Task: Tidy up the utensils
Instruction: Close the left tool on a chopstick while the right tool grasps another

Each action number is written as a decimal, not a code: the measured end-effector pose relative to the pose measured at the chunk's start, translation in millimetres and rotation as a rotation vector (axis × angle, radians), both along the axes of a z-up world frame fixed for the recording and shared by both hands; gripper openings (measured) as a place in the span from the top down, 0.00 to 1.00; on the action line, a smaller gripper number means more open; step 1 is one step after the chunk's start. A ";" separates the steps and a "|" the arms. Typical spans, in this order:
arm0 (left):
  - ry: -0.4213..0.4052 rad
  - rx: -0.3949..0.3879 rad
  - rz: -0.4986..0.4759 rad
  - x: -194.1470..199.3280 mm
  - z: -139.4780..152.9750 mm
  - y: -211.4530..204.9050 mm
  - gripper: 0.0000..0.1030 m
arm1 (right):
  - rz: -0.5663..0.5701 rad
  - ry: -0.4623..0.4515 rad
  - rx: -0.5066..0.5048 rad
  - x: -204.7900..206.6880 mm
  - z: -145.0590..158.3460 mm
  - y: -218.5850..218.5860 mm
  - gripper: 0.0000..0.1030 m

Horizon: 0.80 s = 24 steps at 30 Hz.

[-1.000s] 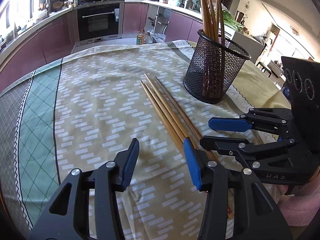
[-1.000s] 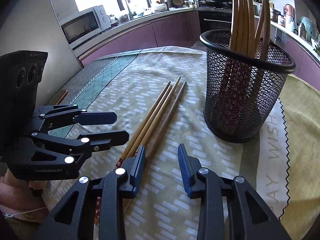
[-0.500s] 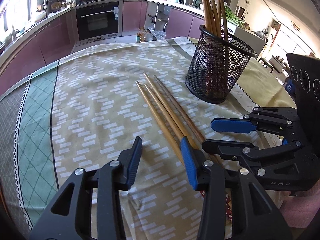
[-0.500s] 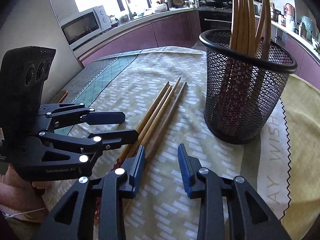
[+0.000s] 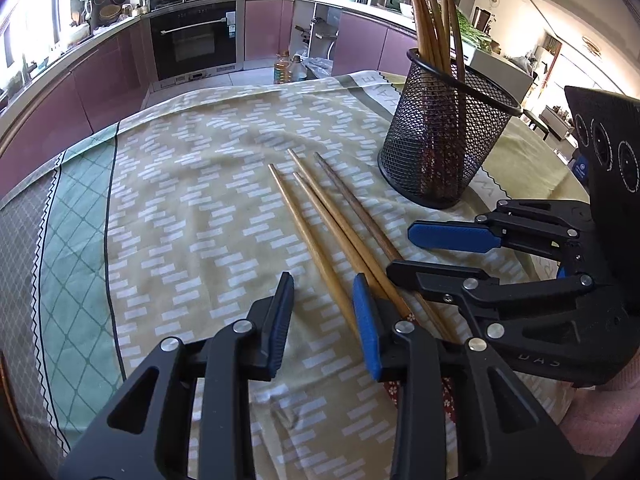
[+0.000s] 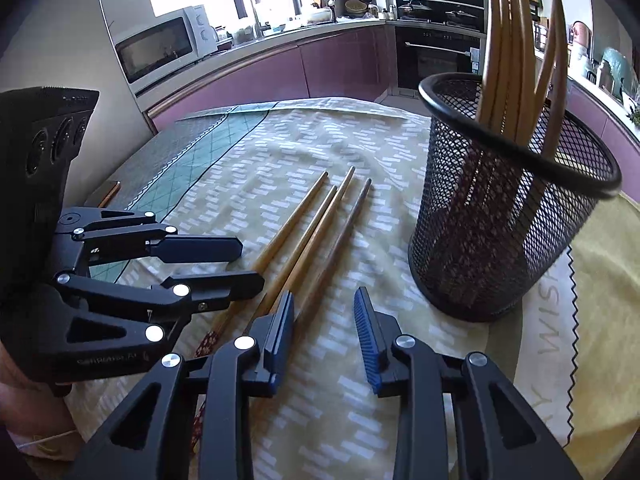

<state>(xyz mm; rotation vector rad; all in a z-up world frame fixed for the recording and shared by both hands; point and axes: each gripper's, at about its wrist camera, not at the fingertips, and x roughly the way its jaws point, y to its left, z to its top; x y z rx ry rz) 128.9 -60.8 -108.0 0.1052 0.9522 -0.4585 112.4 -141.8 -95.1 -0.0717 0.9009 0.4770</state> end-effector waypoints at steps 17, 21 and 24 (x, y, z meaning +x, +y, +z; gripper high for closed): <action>0.000 -0.105 0.067 -11.7 10.3 24.1 0.93 | -0.042 0.021 0.121 -1.6 7.9 -18.2 0.93; 0.008 -0.105 0.043 -20.0 8.7 22.4 0.93 | 0.000 0.010 0.136 -8.8 15.0 -15.1 0.95; 0.020 -0.101 0.036 -21.2 5.3 19.8 0.93 | 0.024 0.018 0.122 -11.3 13.6 -9.8 0.95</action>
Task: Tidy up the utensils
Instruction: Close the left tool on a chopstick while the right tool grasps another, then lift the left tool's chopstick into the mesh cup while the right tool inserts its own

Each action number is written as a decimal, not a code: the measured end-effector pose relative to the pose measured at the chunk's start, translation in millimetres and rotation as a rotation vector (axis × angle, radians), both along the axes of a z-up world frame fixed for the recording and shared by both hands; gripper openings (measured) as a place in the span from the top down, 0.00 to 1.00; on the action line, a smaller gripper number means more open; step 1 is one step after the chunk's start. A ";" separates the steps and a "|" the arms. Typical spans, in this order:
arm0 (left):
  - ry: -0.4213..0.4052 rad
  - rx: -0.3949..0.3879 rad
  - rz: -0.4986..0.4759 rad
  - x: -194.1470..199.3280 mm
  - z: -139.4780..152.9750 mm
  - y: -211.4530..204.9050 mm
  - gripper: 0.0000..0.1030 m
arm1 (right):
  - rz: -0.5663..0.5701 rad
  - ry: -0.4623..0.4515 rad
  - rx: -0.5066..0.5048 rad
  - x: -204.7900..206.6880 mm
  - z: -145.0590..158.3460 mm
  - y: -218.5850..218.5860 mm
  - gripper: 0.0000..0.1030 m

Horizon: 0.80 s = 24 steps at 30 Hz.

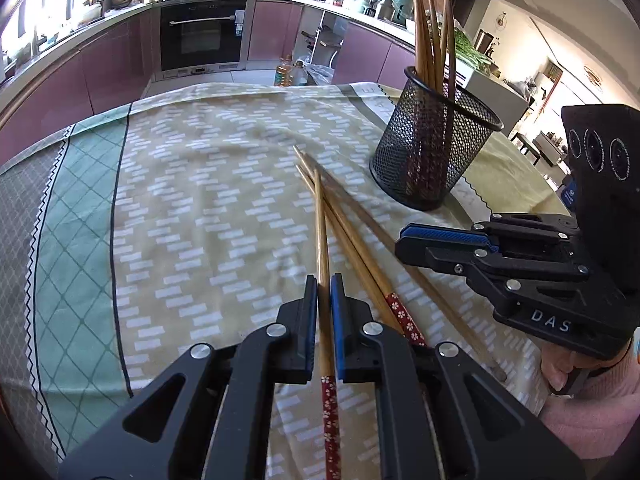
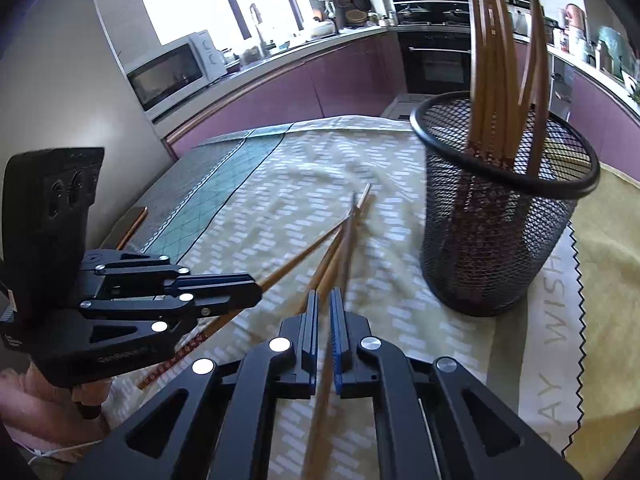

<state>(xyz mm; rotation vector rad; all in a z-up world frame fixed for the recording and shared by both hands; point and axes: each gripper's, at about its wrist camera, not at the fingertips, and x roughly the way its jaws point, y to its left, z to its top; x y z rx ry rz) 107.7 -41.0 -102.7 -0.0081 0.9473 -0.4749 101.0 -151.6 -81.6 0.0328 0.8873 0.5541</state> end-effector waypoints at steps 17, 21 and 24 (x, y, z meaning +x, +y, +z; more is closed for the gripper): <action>0.006 0.068 -0.051 18.9 -6.0 -12.5 0.86 | -0.058 0.008 -0.091 8.8 -11.3 -3.3 0.78; 0.003 0.073 -0.049 21.0 -6.3 -14.3 0.86 | -0.060 -0.008 -0.117 8.1 -13.4 -4.3 0.87; 0.001 0.076 -0.028 21.8 -6.9 -15.1 0.91 | -0.060 0.004 -0.093 10.1 -13.9 -7.3 0.93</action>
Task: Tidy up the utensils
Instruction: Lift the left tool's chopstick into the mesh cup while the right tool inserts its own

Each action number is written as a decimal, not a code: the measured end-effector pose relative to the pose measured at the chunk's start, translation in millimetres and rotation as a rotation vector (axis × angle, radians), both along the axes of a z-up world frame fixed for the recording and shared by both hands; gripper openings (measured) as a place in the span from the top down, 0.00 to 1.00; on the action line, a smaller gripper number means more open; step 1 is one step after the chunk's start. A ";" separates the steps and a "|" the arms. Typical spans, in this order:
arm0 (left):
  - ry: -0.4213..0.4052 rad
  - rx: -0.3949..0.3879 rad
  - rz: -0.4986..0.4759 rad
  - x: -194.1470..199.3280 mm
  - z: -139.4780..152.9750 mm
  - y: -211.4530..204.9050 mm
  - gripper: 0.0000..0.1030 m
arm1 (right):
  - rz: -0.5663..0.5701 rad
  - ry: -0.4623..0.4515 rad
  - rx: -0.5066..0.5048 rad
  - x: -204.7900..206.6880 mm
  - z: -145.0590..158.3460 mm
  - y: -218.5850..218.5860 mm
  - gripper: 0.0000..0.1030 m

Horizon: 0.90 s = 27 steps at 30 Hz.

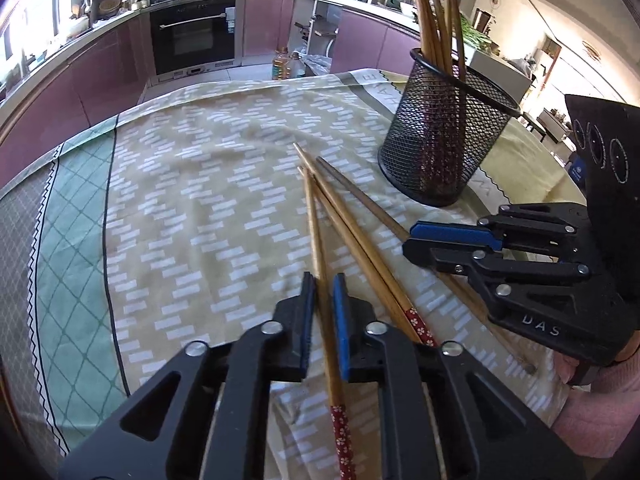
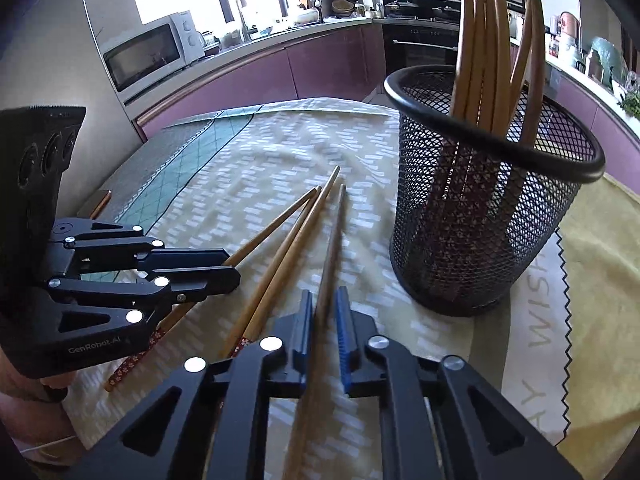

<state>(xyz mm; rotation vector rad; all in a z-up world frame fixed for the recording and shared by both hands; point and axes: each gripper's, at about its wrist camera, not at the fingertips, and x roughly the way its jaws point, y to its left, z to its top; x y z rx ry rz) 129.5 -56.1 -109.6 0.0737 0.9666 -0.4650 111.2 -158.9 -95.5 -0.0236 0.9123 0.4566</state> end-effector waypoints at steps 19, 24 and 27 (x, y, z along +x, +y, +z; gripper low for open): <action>-0.120 -0.185 -0.071 -26.3 72.4 12.5 0.93 | 0.026 -0.135 0.203 -27.4 63.7 -33.5 0.94; -0.159 -0.246 -0.100 -35.4 96.7 20.3 0.93 | 0.019 -0.180 0.238 -36.0 77.8 -44.8 0.94; -0.181 -0.274 -0.114 -40.1 109.4 24.1 0.93 | 0.012 -0.207 0.252 -39.4 85.1 -49.7 0.94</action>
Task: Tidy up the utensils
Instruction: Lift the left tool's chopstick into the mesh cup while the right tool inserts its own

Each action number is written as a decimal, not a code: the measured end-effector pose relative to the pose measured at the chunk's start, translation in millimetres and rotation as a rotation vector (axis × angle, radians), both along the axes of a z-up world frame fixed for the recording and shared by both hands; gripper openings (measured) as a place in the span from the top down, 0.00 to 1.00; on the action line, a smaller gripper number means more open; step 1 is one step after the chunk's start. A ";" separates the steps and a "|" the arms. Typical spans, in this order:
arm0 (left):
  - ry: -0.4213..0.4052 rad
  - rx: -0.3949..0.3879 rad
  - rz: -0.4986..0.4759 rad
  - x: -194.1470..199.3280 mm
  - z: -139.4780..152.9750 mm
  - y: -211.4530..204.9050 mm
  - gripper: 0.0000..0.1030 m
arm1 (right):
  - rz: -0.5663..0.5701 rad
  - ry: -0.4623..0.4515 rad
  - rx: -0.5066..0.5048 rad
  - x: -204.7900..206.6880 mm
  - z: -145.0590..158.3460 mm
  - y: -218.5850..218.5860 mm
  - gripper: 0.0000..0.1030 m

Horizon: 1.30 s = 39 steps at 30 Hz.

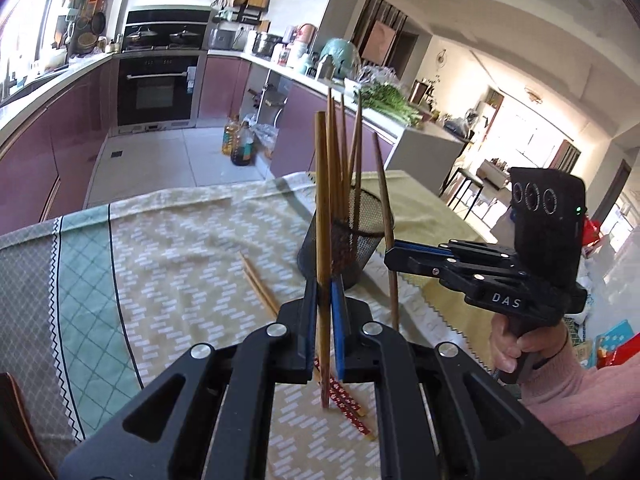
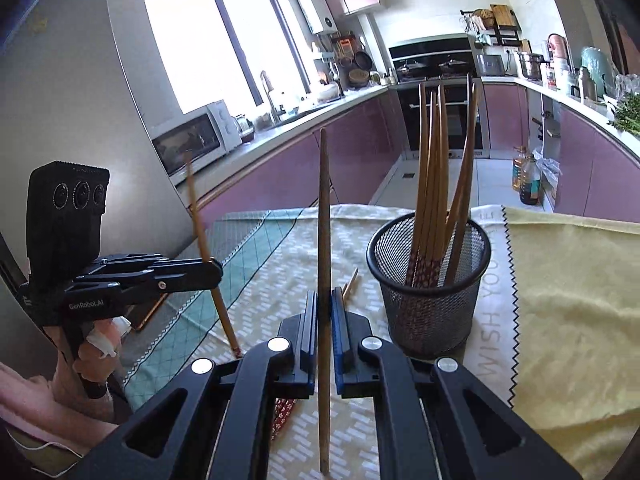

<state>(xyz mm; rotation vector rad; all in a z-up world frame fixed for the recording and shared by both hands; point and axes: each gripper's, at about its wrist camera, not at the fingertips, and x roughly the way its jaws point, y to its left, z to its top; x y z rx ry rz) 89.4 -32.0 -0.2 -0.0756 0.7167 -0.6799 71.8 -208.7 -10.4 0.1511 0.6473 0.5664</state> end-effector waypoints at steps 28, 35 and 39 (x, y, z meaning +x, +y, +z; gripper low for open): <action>-0.202 -0.089 -0.033 31.8 100.0 -40.5 0.93 | -0.077 -0.266 0.002 -3.3 87.7 -38.8 0.94; -0.215 -0.072 -0.037 40.6 105.3 -61.3 0.93 | -0.105 -0.291 0.003 8.2 90.7 -46.0 0.94; -0.203 -0.042 -0.032 47.2 98.1 -73.4 0.93 | -0.126 -0.281 -0.013 19.4 84.1 -47.5 0.94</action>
